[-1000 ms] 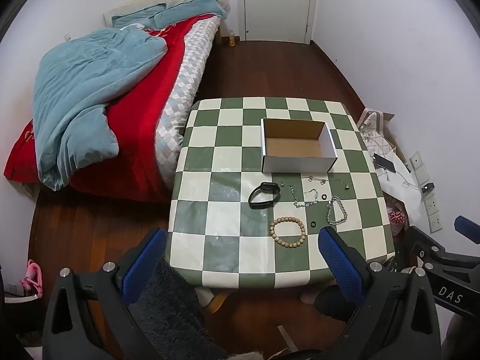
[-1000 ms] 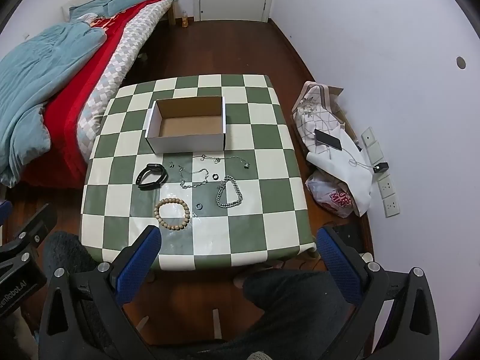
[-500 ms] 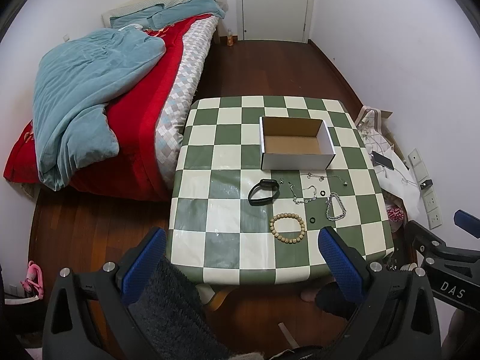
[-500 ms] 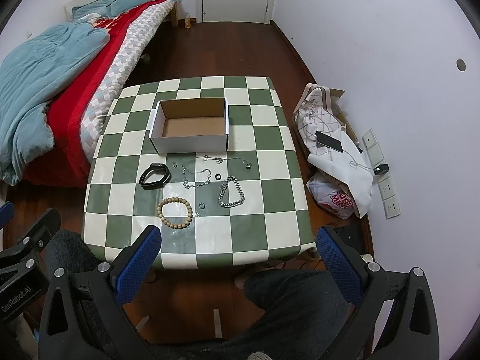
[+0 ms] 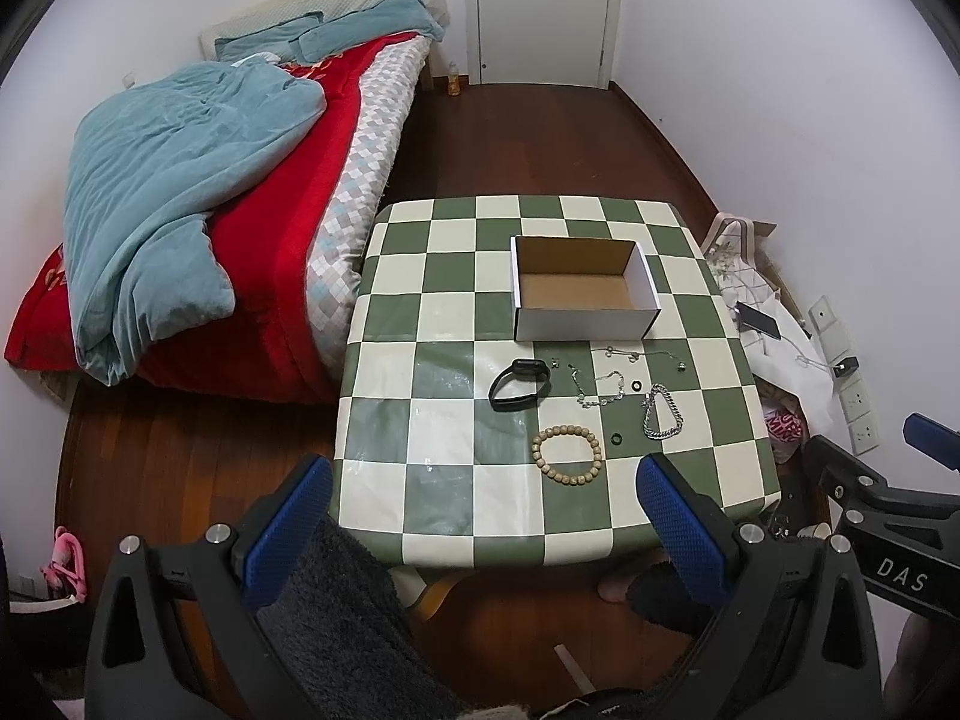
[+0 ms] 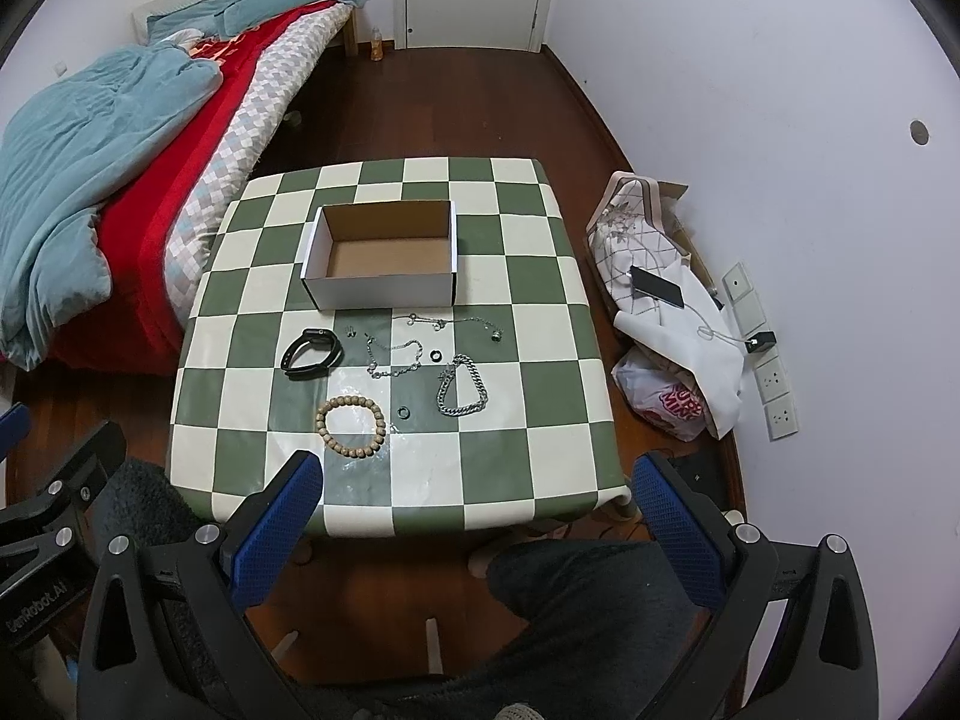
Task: Organize jewelry
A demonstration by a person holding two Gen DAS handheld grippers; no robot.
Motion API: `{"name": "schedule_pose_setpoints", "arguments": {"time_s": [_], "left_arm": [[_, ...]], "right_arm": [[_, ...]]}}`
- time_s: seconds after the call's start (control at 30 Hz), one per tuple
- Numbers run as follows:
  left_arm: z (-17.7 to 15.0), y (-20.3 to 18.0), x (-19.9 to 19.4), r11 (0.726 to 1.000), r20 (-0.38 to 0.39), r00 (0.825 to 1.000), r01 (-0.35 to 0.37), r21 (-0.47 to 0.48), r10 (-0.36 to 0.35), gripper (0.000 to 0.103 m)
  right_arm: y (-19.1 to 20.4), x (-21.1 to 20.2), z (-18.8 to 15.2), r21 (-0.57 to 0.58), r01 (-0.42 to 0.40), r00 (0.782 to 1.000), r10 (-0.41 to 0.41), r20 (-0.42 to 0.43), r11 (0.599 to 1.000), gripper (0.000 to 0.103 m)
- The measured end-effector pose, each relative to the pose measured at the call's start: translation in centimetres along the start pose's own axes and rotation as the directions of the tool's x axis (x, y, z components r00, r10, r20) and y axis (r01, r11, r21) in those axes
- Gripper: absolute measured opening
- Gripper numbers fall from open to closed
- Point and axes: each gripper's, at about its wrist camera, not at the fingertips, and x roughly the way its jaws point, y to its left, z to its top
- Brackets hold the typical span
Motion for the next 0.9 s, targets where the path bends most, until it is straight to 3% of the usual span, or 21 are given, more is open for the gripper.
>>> {"name": "schedule_pose_setpoints", "arguments": {"time_s": [0.9], "left_arm": [[0.5,-0.3,-0.6,1.000,0.004,1.000,0.003,-0.010,-0.002,0.103]], "right_arm": [[-0.3,-1.1,0.3,0.004,-0.008,1.000,0.008,0.008,1.000,0.103]]}}
